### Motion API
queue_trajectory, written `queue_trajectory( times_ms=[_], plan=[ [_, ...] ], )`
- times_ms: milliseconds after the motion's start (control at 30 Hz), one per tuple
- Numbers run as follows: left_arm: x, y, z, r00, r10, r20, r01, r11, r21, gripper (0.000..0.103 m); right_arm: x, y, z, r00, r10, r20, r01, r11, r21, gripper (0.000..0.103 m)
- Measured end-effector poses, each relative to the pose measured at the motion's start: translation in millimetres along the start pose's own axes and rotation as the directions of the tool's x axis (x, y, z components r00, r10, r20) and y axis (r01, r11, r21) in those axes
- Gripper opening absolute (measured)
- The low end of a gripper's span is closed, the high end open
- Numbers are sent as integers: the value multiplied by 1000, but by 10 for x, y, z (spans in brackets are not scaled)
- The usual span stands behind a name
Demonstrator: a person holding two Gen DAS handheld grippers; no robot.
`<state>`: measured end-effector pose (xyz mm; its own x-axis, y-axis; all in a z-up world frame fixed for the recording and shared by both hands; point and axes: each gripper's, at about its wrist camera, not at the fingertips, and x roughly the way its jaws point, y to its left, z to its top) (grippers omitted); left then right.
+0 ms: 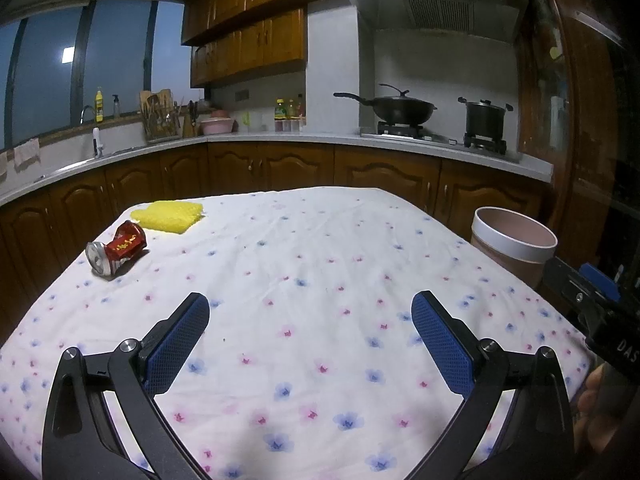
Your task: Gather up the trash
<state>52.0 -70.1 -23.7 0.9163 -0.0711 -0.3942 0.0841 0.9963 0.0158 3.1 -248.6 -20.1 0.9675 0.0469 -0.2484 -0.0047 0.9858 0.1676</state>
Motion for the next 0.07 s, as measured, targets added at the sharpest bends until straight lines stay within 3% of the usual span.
queue_trajectory(
  times_ms=[67],
  plan=[
    [-3,0,-2,1000,-2,0,2,1000,-1,103,-10,22,-13,1000,0,-3,0,1000,2,103]
  ],
)
